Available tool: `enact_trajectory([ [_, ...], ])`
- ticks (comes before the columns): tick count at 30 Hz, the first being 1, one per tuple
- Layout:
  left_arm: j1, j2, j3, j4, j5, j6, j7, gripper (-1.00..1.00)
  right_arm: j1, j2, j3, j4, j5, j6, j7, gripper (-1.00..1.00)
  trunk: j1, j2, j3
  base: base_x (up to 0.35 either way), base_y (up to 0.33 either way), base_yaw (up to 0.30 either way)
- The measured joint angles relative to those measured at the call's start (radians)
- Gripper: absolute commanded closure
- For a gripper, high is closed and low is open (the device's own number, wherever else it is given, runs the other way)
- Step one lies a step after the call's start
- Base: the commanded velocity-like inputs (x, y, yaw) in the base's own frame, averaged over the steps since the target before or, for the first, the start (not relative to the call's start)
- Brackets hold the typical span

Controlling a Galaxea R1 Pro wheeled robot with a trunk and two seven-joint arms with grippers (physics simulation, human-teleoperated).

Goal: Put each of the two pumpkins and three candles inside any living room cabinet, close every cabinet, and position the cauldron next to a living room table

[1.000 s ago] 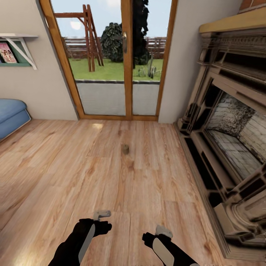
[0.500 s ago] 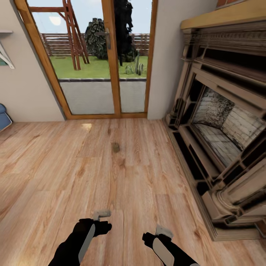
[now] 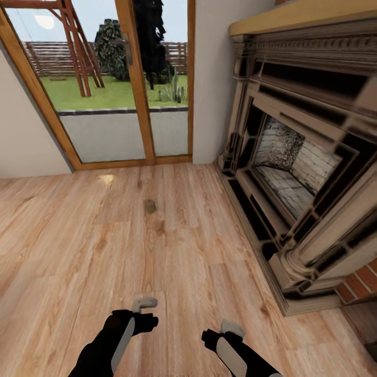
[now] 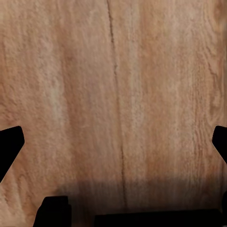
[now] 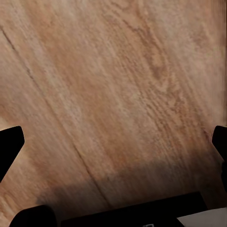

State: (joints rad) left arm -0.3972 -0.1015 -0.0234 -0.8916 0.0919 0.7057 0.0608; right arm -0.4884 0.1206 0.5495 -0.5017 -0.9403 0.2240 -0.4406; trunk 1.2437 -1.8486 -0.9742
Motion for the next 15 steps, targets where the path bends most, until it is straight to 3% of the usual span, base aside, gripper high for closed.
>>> enact_trajectory([
  [15, 0.0, 0.0, 0.0, 0.0, 0.0, 0.0, -0.001, -1.0, 0.0, 0.0, 0.0, 0.0, 0.0, 0.0, 0.0, -1.0, 0.0, 0.0, -0.017, -0.002, 0.0, -0.211],
])
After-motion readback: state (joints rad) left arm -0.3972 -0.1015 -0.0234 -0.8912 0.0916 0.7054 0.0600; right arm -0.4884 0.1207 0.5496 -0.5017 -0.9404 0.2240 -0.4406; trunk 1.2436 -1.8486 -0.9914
